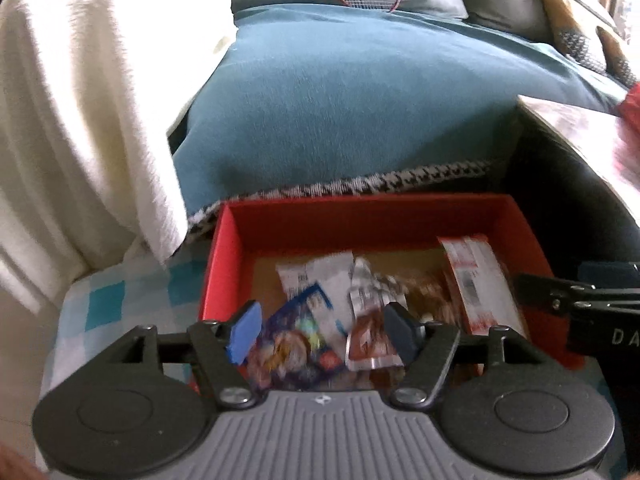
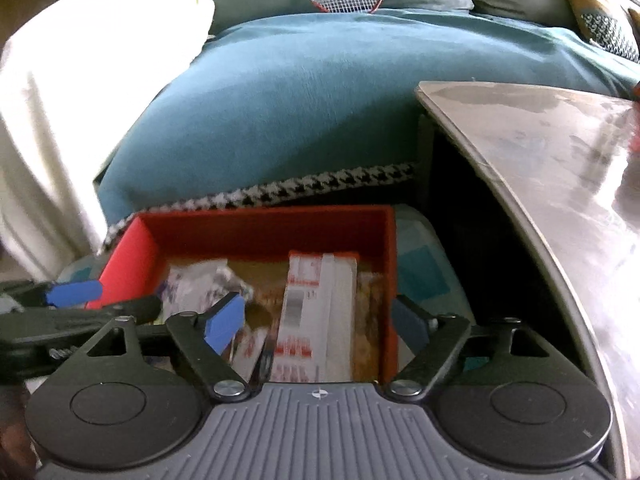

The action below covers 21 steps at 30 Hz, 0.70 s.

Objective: Organize snacks
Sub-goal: 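Open both tools to release the packets into the box, then grasp the red Trolli gummy bag with the left tool while the right tool moves toward the Kaprons wafer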

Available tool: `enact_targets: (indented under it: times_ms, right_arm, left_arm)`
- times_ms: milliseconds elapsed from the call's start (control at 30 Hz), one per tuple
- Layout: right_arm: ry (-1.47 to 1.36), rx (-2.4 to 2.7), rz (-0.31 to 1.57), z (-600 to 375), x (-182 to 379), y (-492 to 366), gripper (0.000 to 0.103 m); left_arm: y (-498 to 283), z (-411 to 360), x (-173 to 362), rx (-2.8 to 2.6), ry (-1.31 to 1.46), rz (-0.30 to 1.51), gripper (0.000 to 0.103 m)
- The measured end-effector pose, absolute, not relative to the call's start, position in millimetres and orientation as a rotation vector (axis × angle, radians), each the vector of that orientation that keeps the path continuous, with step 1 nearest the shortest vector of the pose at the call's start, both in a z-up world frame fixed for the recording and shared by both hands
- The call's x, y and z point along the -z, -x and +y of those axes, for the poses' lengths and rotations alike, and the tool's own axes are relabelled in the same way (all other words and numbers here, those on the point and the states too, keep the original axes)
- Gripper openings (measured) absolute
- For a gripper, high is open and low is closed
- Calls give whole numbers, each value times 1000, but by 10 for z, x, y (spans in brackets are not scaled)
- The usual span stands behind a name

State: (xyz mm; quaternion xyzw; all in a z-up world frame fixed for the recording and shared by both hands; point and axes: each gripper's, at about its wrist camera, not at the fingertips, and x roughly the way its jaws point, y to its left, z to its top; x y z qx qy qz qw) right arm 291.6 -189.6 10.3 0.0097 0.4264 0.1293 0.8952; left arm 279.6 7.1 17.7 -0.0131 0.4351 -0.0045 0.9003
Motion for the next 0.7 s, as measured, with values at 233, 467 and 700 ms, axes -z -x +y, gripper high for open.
enact_targets:
  times_ms: [233,467,700]
  right_arm:
    - [-47,-294,910,-2162,-181,-2355,87]
    - [-45,-311,998,-2241,21,-2097,88]
    - [-87,-328,1075,-2259,206,-2150,88]
  left_arm:
    - [-2108,212,-80,84,61,1007,62]
    - [-1629,160,327,84,115,1169,64]
    - [-1524,-56,616,56,49,1237,70]
